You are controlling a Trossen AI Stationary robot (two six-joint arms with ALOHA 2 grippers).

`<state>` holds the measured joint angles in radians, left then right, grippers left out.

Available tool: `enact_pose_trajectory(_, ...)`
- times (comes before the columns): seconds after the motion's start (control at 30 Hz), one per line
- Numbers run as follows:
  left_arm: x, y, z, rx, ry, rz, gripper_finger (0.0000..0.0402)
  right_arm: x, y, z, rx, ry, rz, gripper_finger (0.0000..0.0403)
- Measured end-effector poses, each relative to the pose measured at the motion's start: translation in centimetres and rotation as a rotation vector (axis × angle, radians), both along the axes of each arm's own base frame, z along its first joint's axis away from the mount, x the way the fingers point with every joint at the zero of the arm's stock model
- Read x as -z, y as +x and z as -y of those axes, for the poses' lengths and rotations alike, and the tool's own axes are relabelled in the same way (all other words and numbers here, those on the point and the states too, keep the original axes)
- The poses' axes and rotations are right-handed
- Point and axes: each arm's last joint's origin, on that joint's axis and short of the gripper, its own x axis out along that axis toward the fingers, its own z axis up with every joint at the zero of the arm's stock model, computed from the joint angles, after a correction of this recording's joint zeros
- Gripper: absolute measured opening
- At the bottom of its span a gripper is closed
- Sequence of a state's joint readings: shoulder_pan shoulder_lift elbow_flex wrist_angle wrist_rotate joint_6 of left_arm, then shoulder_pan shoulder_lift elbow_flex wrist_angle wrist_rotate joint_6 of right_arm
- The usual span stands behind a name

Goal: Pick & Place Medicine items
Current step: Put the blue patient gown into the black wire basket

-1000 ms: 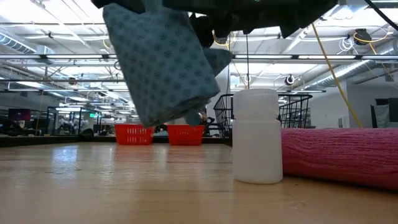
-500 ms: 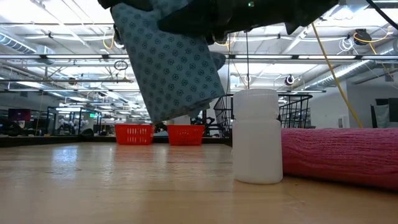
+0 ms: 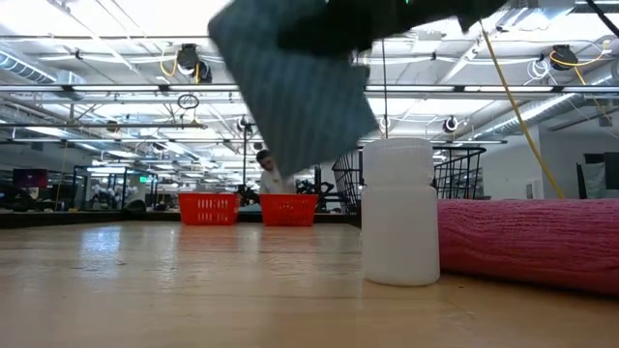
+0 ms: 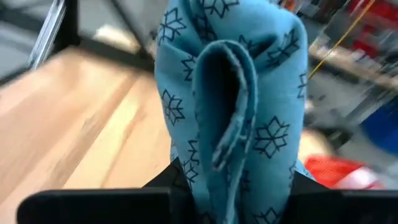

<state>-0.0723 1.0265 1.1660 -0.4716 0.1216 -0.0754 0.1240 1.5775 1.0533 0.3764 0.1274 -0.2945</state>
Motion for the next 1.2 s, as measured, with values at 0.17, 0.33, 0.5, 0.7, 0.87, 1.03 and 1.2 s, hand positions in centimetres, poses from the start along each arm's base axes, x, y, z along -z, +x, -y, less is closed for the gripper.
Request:
enact_pose_trajectory(0.17,-0.9,-3.4,-0.5,-0.039,0.170,0.040,0.0327,-4.3,-3.0,3.4,0.197,-0.034,0.044,0.0067)
enact_pose_trajectory(0.33,0.1,-5.0,-0.7,-0.065,0.200,0.097,0.0341,-4.8,-5.5,7.6,0.510,-0.121,0.032,0.0067)
enact_pose_trajectory(0.5,1.3,-6.4,-1.2,-0.096,0.268,0.188,0.0337,-2.2,-7.2,12.2,0.670,-0.266,-0.104,0.0067)
enact_pose_trajectory(0.7,2.7,-6.6,-1.7,-0.166,0.317,0.201,0.0339,1.3,-9.1,16.9,0.819,-0.263,-0.196,0.0067)
enact_pose_trajectory(0.87,3.4,-6.4,-2.1,-0.200,0.345,0.181,0.0341,3.6,-9.0,18.1,0.756,-0.259,-0.273,0.0067)
enact_pose_trajectory(1.03,3.5,-6.3,-2.5,-0.238,0.349,0.168,0.0336,5.7,-8.2,19.0,0.728,-0.357,-0.364,0.0067)
enact_pose_trajectory(1.2,3.5,-6.3,-2.6,-0.249,0.336,0.166,0.0338,7.5,-7.6,19.2,0.688,-0.400,-0.433,0.0076)
